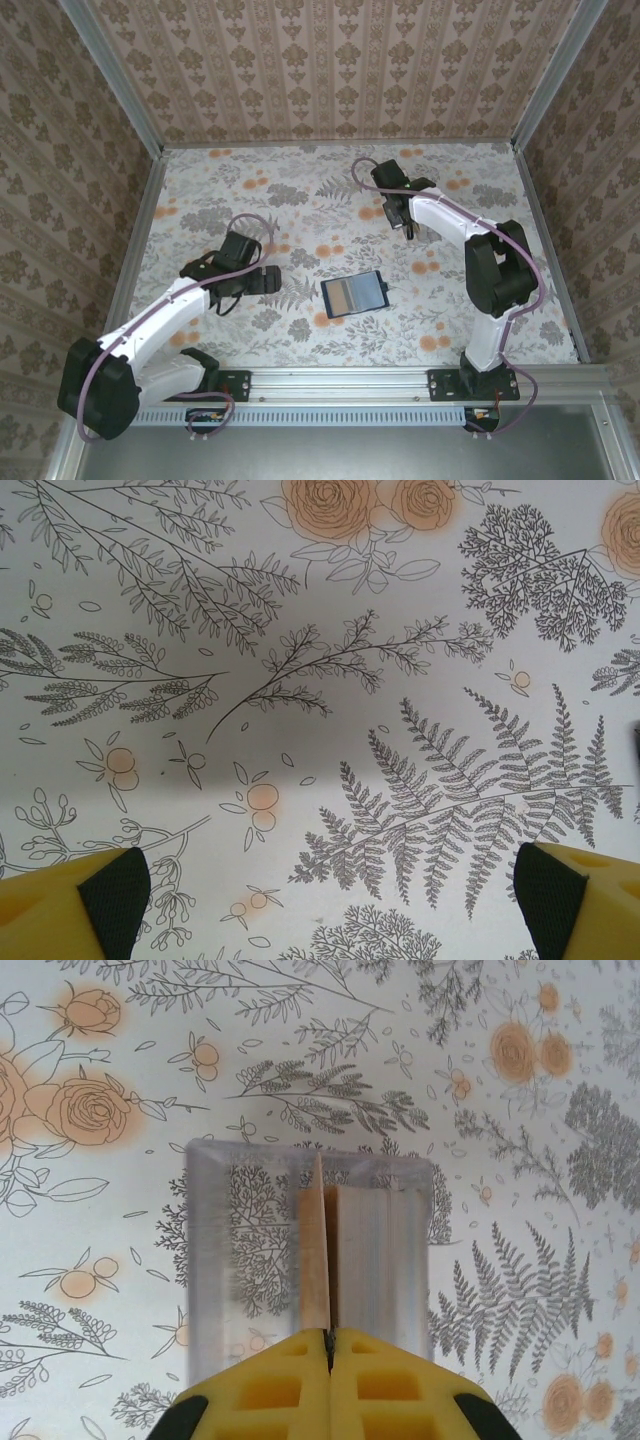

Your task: Put the credit cards into the card holder

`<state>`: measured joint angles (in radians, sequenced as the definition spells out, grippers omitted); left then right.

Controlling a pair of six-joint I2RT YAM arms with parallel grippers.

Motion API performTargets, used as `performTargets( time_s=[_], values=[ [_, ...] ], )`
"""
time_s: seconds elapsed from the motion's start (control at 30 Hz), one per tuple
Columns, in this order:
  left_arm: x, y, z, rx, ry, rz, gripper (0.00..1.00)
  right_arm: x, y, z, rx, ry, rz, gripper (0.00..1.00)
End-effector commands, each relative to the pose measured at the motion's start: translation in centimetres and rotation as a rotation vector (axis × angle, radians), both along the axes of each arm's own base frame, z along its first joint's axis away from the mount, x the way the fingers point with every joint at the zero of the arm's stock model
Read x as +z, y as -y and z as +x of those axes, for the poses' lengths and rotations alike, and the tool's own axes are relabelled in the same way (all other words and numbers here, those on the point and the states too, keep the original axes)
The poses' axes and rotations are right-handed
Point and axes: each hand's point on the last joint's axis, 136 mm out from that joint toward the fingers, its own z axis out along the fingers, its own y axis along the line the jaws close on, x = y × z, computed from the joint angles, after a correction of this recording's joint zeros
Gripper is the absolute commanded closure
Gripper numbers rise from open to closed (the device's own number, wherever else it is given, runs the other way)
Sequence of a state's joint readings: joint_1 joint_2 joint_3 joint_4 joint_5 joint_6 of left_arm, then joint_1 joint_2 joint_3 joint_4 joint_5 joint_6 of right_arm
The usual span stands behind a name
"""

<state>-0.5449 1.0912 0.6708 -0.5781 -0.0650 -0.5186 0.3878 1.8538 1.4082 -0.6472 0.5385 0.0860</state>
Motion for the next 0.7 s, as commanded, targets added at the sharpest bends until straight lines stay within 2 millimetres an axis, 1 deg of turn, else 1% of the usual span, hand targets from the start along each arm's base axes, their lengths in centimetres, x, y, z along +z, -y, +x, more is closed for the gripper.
performTargets(
  time_s=[0.0, 0.07, 0.2, 0.27, 0.33, 0.37, 0.4, 0.43, 0.53, 0.6, 0.67],
  values=[
    [0.1, -0.1, -0.2, -0.02, -0.01, 0.027, 0.03, 1.6, 0.4, -0.9, -0.019, 0.008, 0.015, 1.0],
    [-0.1, -0.1, -0.2, -0.015, -0.008, 0.025, 0.03, 2.1, 0.3, -1.1, -0.027, 0.018, 0.043, 1.0],
    [0.4, 0.9, -0.2, -0.05, -0.012, -0.01, 0.03, 4.3, -0.3, -1.7, -0.045, 0.088, 0.161, 1.0],
    [0.7, 2.0, -0.3, -0.085, -0.003, -0.049, 0.03, 5.4, -0.8, -2.3, -0.055, 0.124, 0.25, 1.0],
    [0.9, 4.3, -0.9, -0.172, 0.017, -0.131, 0.06, 6.3, -1.6, -3.2, -0.041, 0.166, 0.353, 1.0],
    [0.9, 5.7, -1.5, -0.229, 0.022, -0.179, 0.07, 6.6, -2.0, -3.7, -0.028, 0.184, 0.396, 1.0],
    [0.9, 6.8, -2.3, -0.279, 0.023, -0.217, 0.08, 6.7, -2.5, -4.6, -0.001, 0.186, 0.439, 1.0],
    [0.8, 7.4, -2.8, -0.306, 0.023, -0.233, 0.08, 7.4, -3.1, -4.9, 0.034, 0.215, 0.49, 1.0],
    [0.6, 8.7, -4.3, -0.375, 0.026, -0.243, 0.09, 8.2, -4.2, -7.7, 0.089, 0.227, 0.618, 1.0],
    [0.9, 9.4, -4.7, -0.412, 0.037, -0.254, 0.09, 8.0, -5.4, -9.7, 0.123, 0.223, 0.732, 1.0],
    [1.2, 10.4, -5.1, -0.445, 0.041, -0.282, 0.1, 7.5, -6.6, -11.2, 0.16, 0.206, 0.831, 1.0]
  ],
)
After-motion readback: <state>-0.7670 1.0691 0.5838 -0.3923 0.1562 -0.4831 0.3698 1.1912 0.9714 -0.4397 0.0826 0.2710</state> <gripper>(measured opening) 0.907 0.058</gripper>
